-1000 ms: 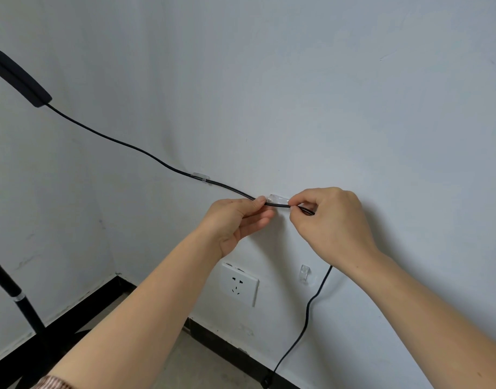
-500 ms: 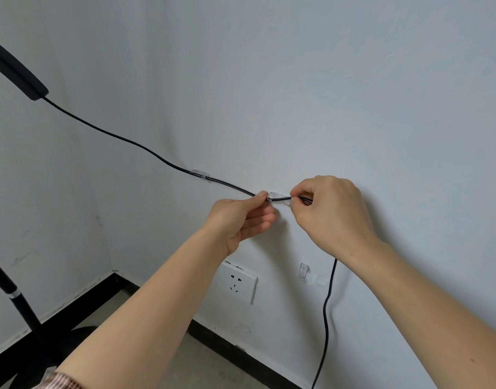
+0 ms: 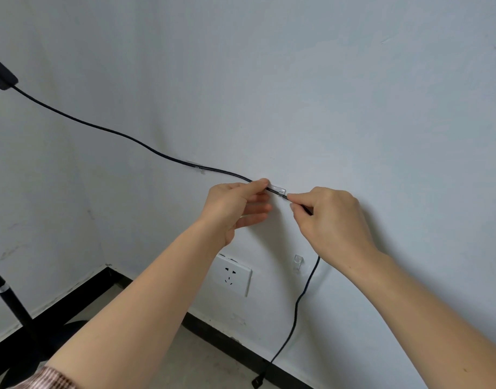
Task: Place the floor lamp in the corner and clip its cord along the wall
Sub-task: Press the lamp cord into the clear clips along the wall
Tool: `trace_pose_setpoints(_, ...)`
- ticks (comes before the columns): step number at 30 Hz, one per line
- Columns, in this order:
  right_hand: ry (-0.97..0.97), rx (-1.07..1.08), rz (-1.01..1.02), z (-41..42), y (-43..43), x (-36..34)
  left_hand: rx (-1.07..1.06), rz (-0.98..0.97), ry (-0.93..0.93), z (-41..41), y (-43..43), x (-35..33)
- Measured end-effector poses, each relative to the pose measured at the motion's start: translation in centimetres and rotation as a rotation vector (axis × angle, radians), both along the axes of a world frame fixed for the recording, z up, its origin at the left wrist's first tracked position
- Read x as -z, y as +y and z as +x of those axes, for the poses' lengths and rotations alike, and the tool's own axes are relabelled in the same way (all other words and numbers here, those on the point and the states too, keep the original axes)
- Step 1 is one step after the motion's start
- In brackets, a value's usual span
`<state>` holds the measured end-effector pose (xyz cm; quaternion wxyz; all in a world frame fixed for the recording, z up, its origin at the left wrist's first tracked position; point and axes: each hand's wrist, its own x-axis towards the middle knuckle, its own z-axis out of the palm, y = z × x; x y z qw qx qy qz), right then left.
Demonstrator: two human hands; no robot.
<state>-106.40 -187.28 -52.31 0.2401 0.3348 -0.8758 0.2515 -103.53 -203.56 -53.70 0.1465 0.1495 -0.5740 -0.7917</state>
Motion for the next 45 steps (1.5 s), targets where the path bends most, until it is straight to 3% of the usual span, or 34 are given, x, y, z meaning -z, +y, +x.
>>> trace_pose_setpoints(10, -0.160, -0.019, -0.239, 0.0, 0.7, 2.2, -0.001, 0.008, 0.046, 0.1, 0.1, 0.5)
trace_pose_setpoints(16, -0.157, -0.032, -0.322, 0.0, 0.4, 1.6, -0.030, 0.040, 0.078, 0.1, 0.0, 1.0)
trace_pose_setpoints(23, -0.213, -0.008, -0.288, 0.0, 0.1, 2.2, -0.124, 0.074, 0.070, 0.1, -0.5, 1.3)
trace_pose_setpoints(37, -0.058, -0.014, -0.081, 0.9, -1.3, 0.6, -0.414, 0.276, 0.118, 1.6, -7.4, 1.1)
trace_pose_setpoints(45, 0.046, 0.065, 0.012, 1.1, -2.0, 0.2, -0.390, 0.333, 0.116, 1.3, -9.3, 0.9)
